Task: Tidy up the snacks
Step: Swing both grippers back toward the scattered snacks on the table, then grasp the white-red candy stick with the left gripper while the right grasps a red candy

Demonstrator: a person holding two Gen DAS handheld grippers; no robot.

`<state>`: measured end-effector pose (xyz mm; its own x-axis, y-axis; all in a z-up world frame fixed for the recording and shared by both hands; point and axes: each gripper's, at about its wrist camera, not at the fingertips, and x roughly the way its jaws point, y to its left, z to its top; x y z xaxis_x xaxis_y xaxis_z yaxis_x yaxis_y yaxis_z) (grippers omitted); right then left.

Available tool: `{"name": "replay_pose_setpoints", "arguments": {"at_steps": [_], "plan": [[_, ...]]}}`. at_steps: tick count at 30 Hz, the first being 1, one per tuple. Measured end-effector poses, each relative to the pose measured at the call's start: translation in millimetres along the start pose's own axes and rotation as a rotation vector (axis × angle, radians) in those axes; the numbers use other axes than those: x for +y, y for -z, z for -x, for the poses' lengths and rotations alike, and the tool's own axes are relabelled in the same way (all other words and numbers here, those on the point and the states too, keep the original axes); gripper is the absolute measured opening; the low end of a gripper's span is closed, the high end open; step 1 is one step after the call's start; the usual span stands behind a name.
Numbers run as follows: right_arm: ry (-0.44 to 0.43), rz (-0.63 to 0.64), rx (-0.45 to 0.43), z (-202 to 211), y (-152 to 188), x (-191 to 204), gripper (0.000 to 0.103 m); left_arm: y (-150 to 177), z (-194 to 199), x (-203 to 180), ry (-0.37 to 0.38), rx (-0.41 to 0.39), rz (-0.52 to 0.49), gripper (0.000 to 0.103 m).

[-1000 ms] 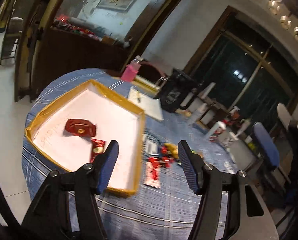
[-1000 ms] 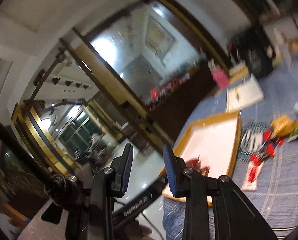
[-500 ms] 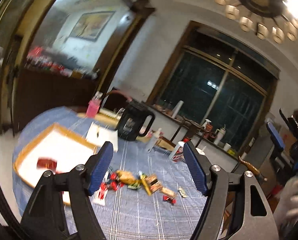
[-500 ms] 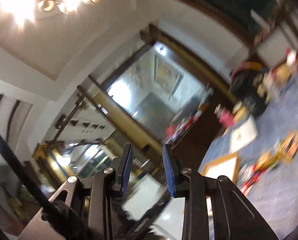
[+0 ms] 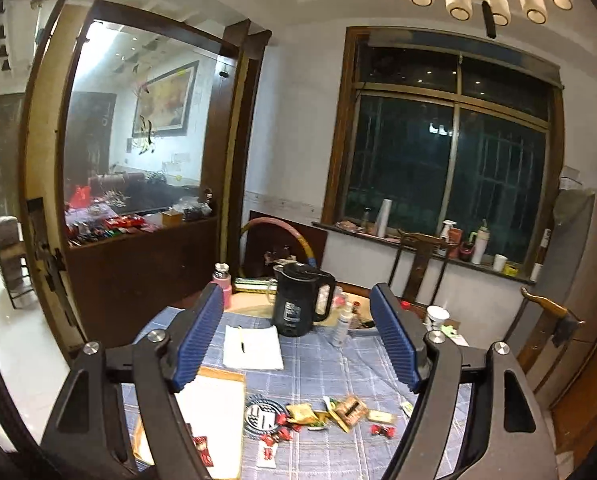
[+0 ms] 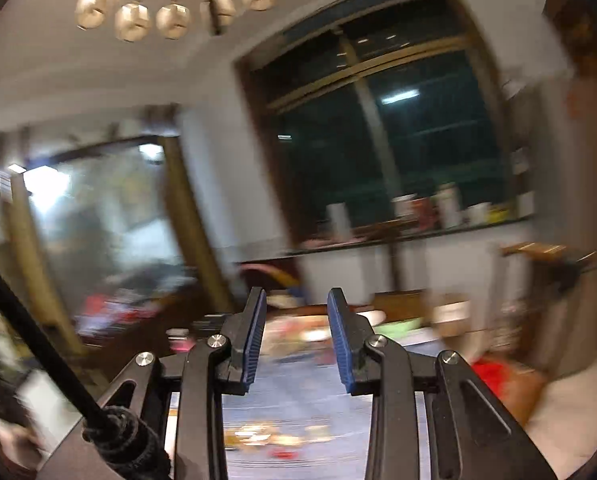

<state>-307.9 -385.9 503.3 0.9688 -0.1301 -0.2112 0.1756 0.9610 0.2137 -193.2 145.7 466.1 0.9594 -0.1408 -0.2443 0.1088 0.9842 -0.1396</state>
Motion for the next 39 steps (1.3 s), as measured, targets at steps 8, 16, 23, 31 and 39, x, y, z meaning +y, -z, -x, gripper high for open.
{"name": "replay_pose_setpoints", "arguments": {"at_steps": [8,16,23,31,39], "plan": [[0.017,0.138,0.188,-93,116,18,0.039,93,-77,25,0.118,0.109,0.103,0.082],[-0.391,0.139,0.602,-240,334,118,0.045,269,-233,40,0.263,0.500,0.244,0.064],[-0.340,0.229,0.756,-324,424,141,0.045,347,-275,26,0.264,0.657,0.144,0.058],[-0.329,0.251,0.771,-366,435,122,0.045,368,-278,34,0.161,0.664,-0.029,0.060],[-0.374,0.292,0.808,-375,450,133,0.024,386,-285,49,0.087,0.733,-0.050,0.060]]}}
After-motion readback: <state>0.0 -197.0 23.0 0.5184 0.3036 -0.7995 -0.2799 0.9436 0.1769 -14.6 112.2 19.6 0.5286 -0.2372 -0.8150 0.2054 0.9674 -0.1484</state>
